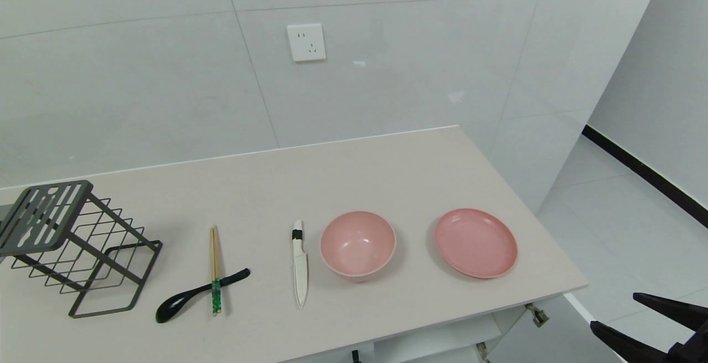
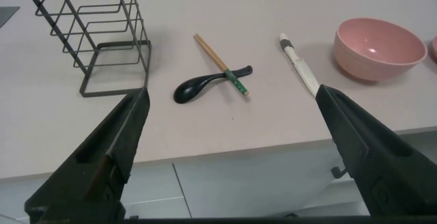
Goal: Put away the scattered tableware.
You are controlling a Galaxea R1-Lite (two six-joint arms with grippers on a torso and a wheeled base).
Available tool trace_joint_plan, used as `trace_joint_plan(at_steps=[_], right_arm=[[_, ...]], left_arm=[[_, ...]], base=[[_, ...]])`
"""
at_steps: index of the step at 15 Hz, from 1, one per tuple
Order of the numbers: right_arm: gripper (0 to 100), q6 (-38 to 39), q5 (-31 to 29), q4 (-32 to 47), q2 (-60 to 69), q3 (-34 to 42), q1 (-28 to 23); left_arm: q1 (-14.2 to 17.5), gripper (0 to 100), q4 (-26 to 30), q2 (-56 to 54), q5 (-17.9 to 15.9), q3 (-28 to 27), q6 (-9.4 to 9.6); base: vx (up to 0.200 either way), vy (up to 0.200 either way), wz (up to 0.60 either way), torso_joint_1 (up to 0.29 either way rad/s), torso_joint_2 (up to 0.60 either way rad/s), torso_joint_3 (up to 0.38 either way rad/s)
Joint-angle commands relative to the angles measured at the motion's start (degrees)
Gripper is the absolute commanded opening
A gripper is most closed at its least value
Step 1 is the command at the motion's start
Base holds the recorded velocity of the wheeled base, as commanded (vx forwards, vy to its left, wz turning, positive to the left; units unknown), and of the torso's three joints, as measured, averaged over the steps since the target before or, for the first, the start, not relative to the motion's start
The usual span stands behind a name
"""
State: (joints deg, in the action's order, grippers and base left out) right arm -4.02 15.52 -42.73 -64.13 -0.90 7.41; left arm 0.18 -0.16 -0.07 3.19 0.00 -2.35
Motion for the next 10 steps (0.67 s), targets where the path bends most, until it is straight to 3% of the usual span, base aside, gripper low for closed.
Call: trace_joint_plan(at_steps=[1,7,10], right_arm=[[100,-0.1,0.0,-0.3,-5.1,-1.0,0.3],[100,-1.0,0.0,-7.9,-15.6,-2.2,1.0],[100,-1.9,0.0,-8.1,-20.1,-6.3,0.9]], left_arm=[[0.0,100,0.0,0.1,0.1,0.0,-0.02],[0.1,100,0.0,0.1,0.0,0.0,-0.02],[0.1,100,0.0,0.1,0.1,0.0,-0.02]], base=[[0.0,0.0,0.0,0.0,0.0,0.0],[0.0,0.0,0.0,0.0,0.0,0.0],[0.0,0.0,0.0,0.0,0.0,0.0]])
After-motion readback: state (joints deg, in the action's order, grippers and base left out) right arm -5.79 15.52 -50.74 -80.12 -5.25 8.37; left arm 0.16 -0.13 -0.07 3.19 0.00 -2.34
